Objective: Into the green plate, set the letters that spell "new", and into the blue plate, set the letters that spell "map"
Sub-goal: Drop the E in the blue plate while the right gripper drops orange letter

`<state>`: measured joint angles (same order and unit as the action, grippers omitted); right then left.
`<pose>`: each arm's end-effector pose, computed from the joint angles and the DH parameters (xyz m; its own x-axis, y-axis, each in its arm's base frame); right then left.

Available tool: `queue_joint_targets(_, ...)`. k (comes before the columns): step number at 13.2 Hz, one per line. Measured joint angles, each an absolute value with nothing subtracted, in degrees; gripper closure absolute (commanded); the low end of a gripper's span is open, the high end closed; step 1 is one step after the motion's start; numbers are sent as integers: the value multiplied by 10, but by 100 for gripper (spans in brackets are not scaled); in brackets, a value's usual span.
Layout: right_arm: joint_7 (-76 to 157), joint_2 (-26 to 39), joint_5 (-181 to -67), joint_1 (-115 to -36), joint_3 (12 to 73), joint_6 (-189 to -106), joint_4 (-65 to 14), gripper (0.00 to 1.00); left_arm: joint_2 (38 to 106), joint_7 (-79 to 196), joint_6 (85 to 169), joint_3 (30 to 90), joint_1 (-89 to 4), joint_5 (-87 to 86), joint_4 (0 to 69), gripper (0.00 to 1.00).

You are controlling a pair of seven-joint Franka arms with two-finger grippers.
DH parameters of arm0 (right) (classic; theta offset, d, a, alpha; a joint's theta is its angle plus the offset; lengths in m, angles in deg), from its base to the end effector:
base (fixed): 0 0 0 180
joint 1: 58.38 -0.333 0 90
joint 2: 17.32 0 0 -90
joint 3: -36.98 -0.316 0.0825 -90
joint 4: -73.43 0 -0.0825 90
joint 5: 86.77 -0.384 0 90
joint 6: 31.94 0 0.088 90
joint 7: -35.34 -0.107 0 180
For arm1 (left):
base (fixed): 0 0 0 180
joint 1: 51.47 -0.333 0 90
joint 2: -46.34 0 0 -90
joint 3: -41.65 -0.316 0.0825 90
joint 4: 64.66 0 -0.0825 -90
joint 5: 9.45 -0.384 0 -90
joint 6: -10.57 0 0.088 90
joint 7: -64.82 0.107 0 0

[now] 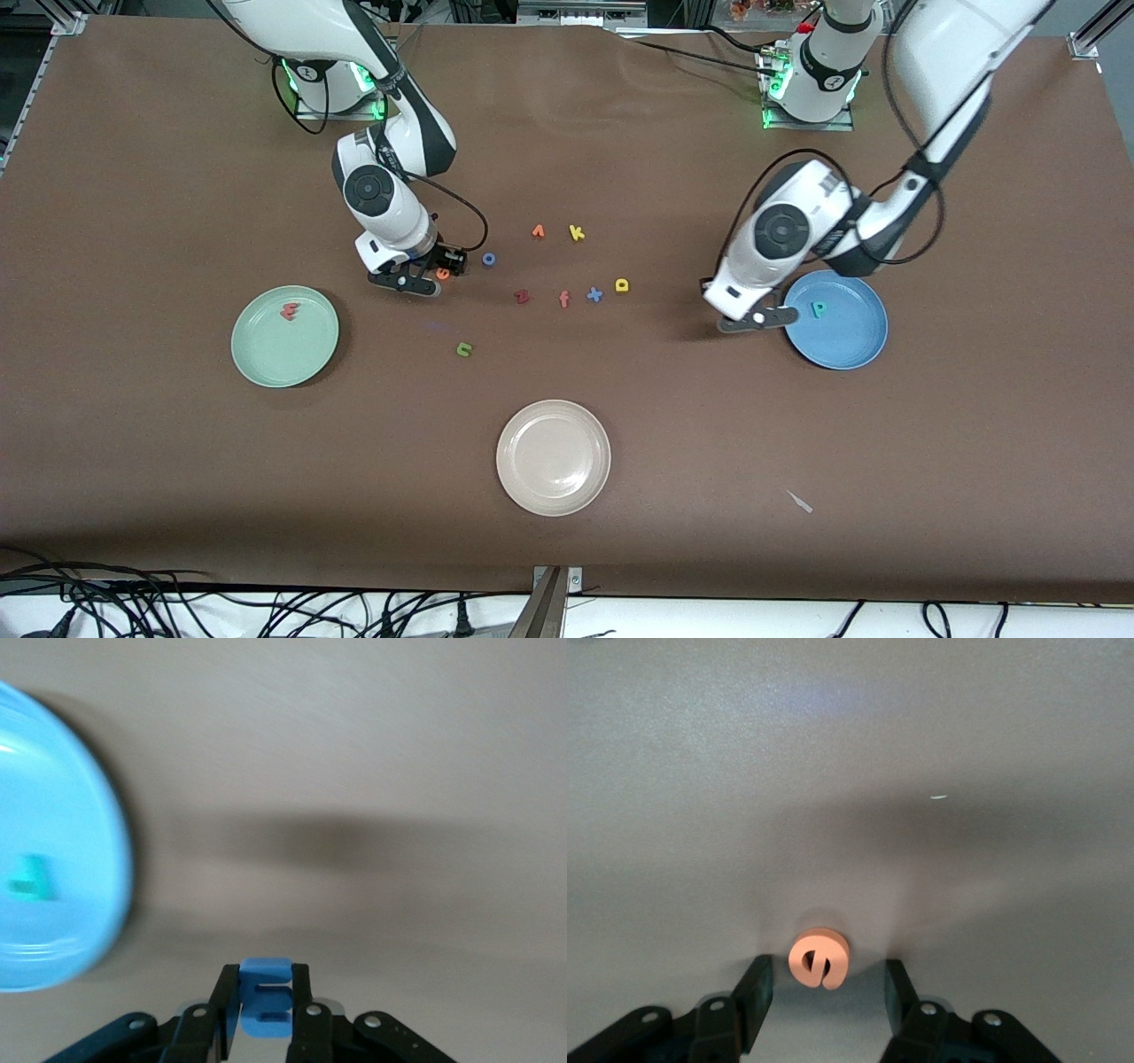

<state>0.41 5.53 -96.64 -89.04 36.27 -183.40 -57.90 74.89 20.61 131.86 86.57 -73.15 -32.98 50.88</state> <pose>0.4485 0.2685 0.1712 0.9731 -0.2123 -0.0896 -0.2161 -0.9758 -0.0343 0.5373 -0.2014 0.2506 0.9732 0.1378 -0.1839 0.1195 -0.9870 -0.1074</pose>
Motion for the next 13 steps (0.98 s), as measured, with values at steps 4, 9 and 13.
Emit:
queue_joint_targets(4, 4, 54, -966, -892, 363, -1836, -577, 76, 744, 344, 1242, 885, -833, -327, 477, 82)
queue_joint_targets(9, 4, 53, -966, -893, 363, -1838, -576, 79, 766, 437, 1262, 868, -920, -350, 479, 72)
queue_joint_targets(13, 4, 53, -938, -893, 386, -1819, -559, 79, 828, 439, 1304, 843, -925, -390, 481, 10)
